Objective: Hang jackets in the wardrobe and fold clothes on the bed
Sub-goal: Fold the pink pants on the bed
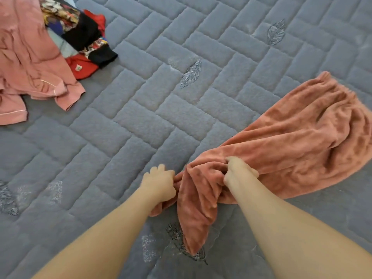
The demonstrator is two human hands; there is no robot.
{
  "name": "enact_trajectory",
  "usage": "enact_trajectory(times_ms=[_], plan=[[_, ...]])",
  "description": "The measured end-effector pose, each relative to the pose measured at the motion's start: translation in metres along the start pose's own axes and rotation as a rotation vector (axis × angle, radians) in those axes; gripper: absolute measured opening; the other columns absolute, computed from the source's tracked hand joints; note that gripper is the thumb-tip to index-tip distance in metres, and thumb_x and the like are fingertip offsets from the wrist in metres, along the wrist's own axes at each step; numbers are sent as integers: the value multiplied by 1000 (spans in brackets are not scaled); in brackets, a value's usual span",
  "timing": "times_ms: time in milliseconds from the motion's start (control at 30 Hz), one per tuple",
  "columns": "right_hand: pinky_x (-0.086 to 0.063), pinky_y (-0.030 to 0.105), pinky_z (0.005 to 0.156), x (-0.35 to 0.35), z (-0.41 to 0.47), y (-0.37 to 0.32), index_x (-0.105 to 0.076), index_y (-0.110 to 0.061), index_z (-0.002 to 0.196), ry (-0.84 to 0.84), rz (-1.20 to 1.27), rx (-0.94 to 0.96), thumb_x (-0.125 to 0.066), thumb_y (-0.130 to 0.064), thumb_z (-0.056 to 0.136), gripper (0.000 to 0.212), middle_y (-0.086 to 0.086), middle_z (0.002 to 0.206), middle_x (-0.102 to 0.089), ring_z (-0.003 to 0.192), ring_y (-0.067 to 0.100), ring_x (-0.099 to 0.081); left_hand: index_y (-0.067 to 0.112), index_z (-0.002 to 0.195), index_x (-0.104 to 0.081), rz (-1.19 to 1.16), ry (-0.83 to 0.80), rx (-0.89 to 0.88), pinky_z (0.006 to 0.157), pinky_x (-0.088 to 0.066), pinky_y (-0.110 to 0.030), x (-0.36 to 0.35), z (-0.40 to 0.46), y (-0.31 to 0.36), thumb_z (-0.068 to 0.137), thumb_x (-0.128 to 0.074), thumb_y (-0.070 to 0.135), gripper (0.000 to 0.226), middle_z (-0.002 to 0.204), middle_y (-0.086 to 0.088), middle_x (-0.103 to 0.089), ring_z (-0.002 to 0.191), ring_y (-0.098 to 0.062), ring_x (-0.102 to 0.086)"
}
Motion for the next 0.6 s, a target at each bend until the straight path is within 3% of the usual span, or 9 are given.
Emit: enact_trajectory(times_ms=[67,100,167,200,300,400,467,500,600], plan=[[-57,36,57,10,3,-1,-53,-8,121,237,57,-37,-61,-10,81,42,8,108,-61,90,27,-66,20,81,-42,-135,78,-21,72,-43,-36,9,1,-4,83,-45,17,5,101,-8,-59,89,-29,-54],[-54,34,54,12,-4,-7,-57,-8,109,276,153,-19,-59,-8,76,33,8,98,-62,81,26,-66,19,76,-42,-228,116,11,69,-40,-33,19,3,-12,81,-45,12,8,94,-7,-60,88,-29,-56],[-47,24,47,9,-23,-26,-54,-10,75,125,258,26,-48,-7,73,7,6,73,-57,57,23,-58,18,75,-44,-370,192,119,73,-42,-32,46,8,-35,78,-45,11,7,95,-9,-62,97,-30,-60],[-46,21,46,8,-27,-33,-50,-11,65,23,286,41,-43,-7,75,12,5,63,-54,48,22,-56,20,83,-47,-299,162,177,82,-44,-35,56,8,-47,79,-45,17,6,107,-10,-62,106,-31,-58],[-52,25,43,8,-48,-52,-57,-9,54,-204,304,62,-40,-10,84,35,5,51,-59,40,19,-60,24,133,-41,25,-44,187,109,-30,-49,58,-1,-58,68,-45,63,76,144,-8,-39,134,-32,-35],[-56,29,50,1,-61,-67,-63,-10,56,-284,344,53,-44,-12,85,35,5,55,-64,47,20,-64,46,147,-25,-185,-134,-62,119,-9,-47,32,-11,-20,39,-42,96,121,161,1,-11,147,-28,-9],[-55,27,63,-2,-62,-73,-64,-12,64,-289,357,60,-48,-14,84,26,2,61,-65,54,21,-65,48,146,-29,-209,-185,-113,118,2,-48,5,-16,7,43,-47,95,114,161,1,-6,147,-28,0],[-53,27,66,-3,-63,-73,-65,-13,67,-302,358,57,-50,-15,83,22,2,63,-66,56,21,-65,45,139,-43,-222,-187,-126,119,-3,-47,-6,-18,18,51,-51,90,99,158,0,-19,146,-29,-9],[-54,27,65,-2,-68,-75,-66,-12,67,-335,355,47,-53,-16,83,21,3,66,-68,54,21,-67,17,95,-72,-716,-193,-148,100,-46,-46,-9,-27,37,64,-64,47,44,103,1,-67,104,-20,-62]])
Point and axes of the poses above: each hand's wrist, its own z-axis towards the middle knuckle, its own x-axis out of the back of the hand, y = z × x, the point moved 3 cm from there along z, towards the middle knuckle
